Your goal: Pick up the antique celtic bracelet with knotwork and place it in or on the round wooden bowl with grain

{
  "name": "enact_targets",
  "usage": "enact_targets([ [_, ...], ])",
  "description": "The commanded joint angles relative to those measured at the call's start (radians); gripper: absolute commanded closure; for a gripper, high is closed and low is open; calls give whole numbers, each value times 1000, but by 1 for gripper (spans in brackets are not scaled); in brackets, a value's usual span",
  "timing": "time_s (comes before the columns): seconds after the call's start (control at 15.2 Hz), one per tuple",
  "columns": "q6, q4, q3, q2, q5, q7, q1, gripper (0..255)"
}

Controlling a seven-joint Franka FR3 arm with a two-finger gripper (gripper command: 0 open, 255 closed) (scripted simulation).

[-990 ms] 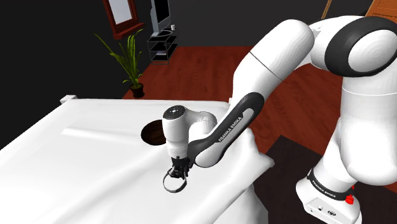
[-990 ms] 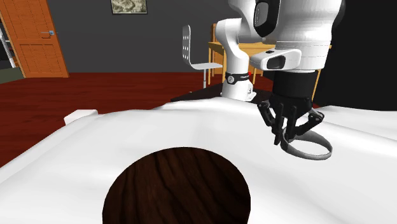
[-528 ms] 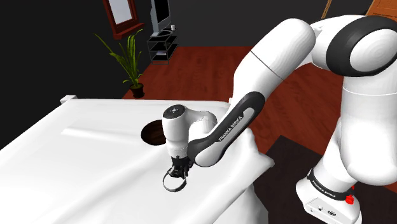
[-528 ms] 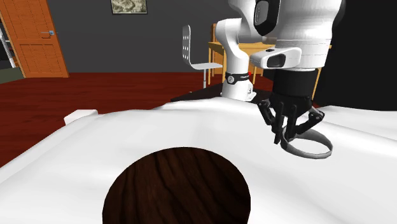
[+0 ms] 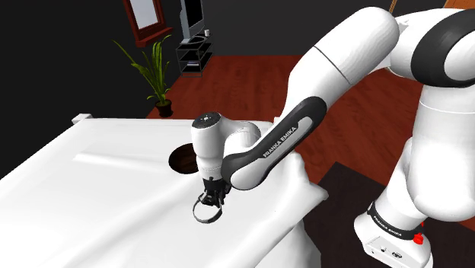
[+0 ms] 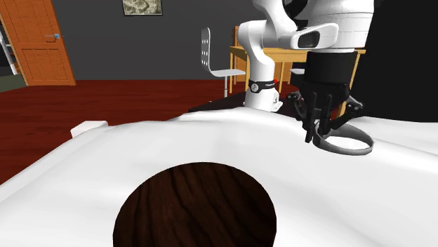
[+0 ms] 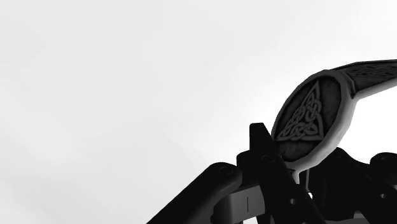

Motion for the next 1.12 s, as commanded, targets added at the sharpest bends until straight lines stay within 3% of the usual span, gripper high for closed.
enact_targets([
  [0.0,-22,3,6,-20,13,-6,-3,255],
  [0.86,-174,54,27,-133,84,-52,-21,255],
  [1.06,-195,131,-1,-72,58,-94,-46,255],
])
